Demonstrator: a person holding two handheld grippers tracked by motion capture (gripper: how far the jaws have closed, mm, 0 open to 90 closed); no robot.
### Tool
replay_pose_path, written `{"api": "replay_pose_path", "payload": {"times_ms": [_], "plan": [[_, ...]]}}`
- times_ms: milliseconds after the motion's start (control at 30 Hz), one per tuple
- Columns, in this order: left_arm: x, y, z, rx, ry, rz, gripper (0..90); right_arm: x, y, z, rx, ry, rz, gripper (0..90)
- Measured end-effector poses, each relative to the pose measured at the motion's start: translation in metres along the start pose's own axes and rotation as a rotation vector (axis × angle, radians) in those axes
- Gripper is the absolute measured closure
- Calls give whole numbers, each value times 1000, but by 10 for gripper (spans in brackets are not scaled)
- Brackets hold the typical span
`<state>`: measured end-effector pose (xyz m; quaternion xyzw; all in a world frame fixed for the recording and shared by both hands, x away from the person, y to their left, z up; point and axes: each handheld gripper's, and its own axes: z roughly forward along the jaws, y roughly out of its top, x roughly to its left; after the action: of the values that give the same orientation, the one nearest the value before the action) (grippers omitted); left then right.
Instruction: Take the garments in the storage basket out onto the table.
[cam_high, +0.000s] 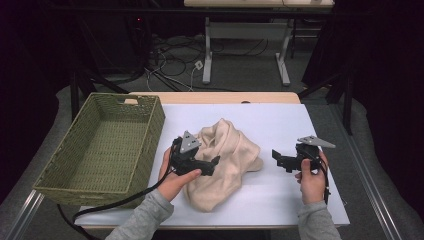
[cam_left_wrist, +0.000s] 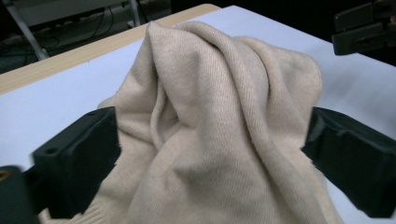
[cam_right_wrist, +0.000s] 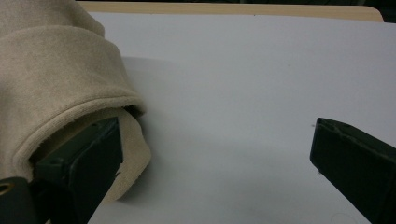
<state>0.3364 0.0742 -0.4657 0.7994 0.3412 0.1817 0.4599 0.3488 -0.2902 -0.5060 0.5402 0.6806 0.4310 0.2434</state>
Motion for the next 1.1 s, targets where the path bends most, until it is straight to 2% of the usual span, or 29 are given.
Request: {"api": "replay_pose_path", "payload": {"times_ms": [100,167,200,267,400,567,600,667,733,800,867,1000,1100], "plan": [[4,-1,-9,-10,-5,-16,6,0,0,0,1,2,-4,24],[8,-1,-14,-19,-19,-40,5,0,0,-1,-1,3,-1,24],[10,-1,-17,-25,-19,-65,5,0,1,-1,-3,5,3,24],[13,-1,-24,-27,-14,-65,5,0,1,-1,-2,6,2,24],[22,-2,-40,-52,-28,-98,5,2,1,-1,2,3,-4,24],[33,-5,-59,-77,-9,-110,5,4,1,-1,-2,5,-3,24],[36,-5,-64,-74,11,-101,5,4,2,-2,-3,7,-2,24],[40,-6,-72,-86,18,-95,5,5,2,-3,-6,8,-1,24],[45,-9,-80,-102,22,-114,5,5,2,-3,-7,6,-8,24],[48,-11,-85,-111,40,-115,5,6,2,-3,-2,9,3,24],[52,-12,-91,-127,38,-125,5,6,2,-3,-1,9,-6,24],[58,-18,-99,-128,44,-132,6,7,2,-3,-7,12,-12,24],[65,-23,-105,-147,28,-161,5,8,2,-3,-1,11,-13,24]]}}
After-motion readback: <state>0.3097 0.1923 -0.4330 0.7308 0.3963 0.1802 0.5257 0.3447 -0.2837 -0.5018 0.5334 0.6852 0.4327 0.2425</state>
